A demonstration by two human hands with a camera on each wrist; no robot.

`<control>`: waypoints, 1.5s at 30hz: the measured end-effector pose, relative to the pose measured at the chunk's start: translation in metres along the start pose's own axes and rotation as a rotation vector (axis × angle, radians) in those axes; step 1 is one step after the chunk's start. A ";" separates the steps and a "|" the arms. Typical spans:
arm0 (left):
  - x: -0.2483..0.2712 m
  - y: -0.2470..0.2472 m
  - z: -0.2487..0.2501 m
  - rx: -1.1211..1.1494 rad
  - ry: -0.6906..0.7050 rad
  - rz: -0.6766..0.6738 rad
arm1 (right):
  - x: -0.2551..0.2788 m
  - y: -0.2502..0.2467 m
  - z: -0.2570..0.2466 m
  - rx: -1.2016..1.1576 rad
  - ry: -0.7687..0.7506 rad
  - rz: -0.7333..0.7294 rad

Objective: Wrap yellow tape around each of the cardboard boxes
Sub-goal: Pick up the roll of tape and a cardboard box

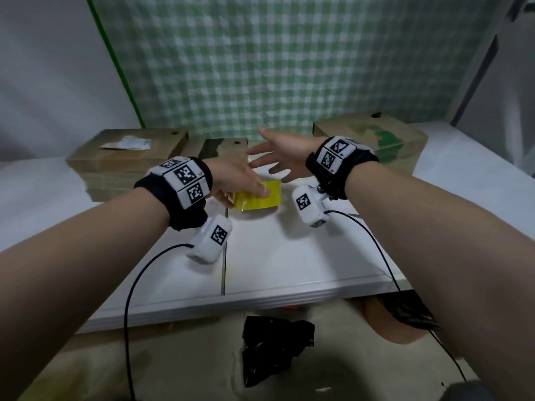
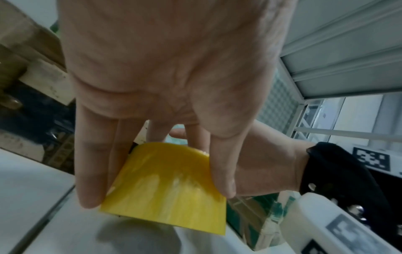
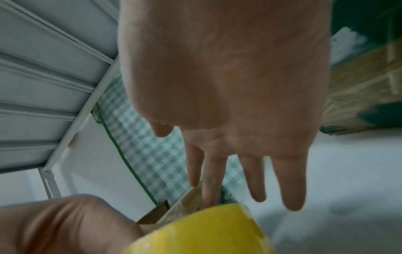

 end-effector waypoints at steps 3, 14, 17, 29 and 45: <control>0.000 0.000 -0.005 0.037 -0.013 0.028 | 0.005 -0.001 0.002 -0.012 -0.033 0.049; 0.022 0.054 0.024 0.219 0.044 0.204 | 0.116 -0.054 0.070 -0.286 -0.139 0.564; 0.022 0.069 0.025 0.209 0.055 0.320 | 0.133 -0.076 0.090 -0.246 -0.148 0.853; -0.055 0.058 0.045 0.018 0.113 0.362 | 0.076 -0.161 0.145 -0.386 0.109 0.965; 0.013 0.011 0.005 0.267 -0.039 0.594 | 0.078 -0.057 0.084 -0.149 0.098 0.667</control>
Point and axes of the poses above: each hand's wrist, its own x-axis away from the middle knuckle, its own y-axis out of the palm, z = x × y, the point moved 3 cm from there along -x, towards the middle knuckle, and after that the axes turned 12 degrees about y, right-handed, at the moved point
